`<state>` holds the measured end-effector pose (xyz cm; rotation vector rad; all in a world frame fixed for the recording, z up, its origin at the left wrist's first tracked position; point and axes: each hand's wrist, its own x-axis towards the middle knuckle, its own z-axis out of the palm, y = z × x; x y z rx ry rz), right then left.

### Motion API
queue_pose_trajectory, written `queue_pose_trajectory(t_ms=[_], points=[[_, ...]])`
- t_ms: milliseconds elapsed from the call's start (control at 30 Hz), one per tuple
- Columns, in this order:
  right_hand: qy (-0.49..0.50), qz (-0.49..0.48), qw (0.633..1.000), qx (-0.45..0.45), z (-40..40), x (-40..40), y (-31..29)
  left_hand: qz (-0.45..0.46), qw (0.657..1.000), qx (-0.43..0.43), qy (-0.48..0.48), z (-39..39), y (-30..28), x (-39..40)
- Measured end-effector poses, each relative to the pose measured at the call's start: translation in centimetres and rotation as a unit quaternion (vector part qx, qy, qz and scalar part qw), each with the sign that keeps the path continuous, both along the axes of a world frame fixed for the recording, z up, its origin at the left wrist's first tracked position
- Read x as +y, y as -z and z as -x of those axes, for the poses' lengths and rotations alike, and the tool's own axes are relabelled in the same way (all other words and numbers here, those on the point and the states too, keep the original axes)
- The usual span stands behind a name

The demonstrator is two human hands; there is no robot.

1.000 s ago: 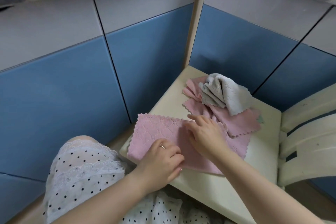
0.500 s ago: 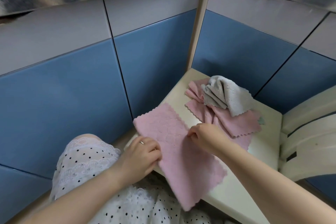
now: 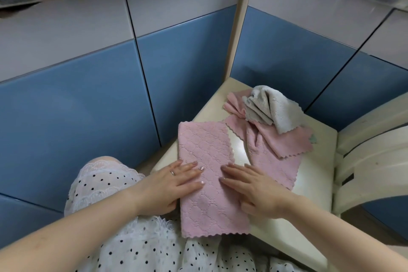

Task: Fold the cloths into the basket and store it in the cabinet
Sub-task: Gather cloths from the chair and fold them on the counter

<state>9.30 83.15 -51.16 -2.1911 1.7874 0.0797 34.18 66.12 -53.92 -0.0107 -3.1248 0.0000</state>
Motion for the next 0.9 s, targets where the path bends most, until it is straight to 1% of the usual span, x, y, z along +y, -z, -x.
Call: queue_pose_trajectory(t_ms=[100,200,300,367,433,500,567,633,667,700,733,767,800,833,867,900], points=[[-0.008,-0.01,1.0,0.016,-0.6,1.1,0.4,0.028,0.999,0.005,0.013,0.9,1.4,0.8],[-0.023,-0.032,0.998,0.044,-0.8,2.5,0.5,0.032,0.998,0.042,0.027,1.0,2.6,0.8],[-0.047,0.015,0.994,0.096,-1.1,3.5,1.2,0.017,0.997,0.055,0.042,0.9,3.0,0.2],[-0.043,0.043,0.99,0.125,-1.9,3.8,2.0,0.016,0.997,0.062,0.044,1.0,3.0,0.1],[-0.018,0.068,0.992,0.106,-2.9,4.0,2.7,0.004,0.997,0.064,0.053,1.0,3.0,0.1],[0.016,0.113,0.991,0.07,-3.8,4.2,3.3,-0.018,0.996,0.062,0.069,1.0,2.8,-0.1],[0.047,0.147,0.987,0.037,-4.1,4.3,3.6,-0.05,0.995,0.044,0.074,1.0,2.5,-0.5],[0.088,0.166,0.982,-0.032,-3.8,4.3,3.9,-0.108,0.993,0.015,0.056,1.1,1.9,-0.7],[0.126,0.175,0.972,-0.097,-3.7,4.3,4.0,-0.153,0.988,0.006,0.038,1.2,1.5,-0.6],[0.178,0.179,0.953,-0.168,-3.8,4.2,3.5,-0.206,0.978,-0.005,0.012,1.4,1.1,-0.5],[0.233,0.162,0.925,-0.253,-3.9,4.1,3.1,-0.257,0.966,-0.009,-0.015,1.5,0.7,-0.3],[0.285,0.146,0.887,-0.333,-4.2,3.8,2.5,-0.299,0.953,-0.004,-0.048,1.6,0.3,-0.2],[0.326,0.138,0.851,-0.387,-4.6,3.5,1.9,-0.337,0.937,0.008,-0.09,1.7,0.0,-0.2],[0.365,0.155,0.825,-0.403,-4.8,2.9,1.2,-0.381,0.914,0.034,-0.139,1.9,-0.5,-0.2],[0.401,0.172,0.8,-0.413,-5.0,2.1,0.6,-0.43,0.88,0.07,-0.188,2.1,-1.0,-0.1],[0.432,0.196,0.782,-0.403,-4.8,1.2,0.4,-0.478,0.84,0.114,-0.229,2.4,-1.4,0.1]])
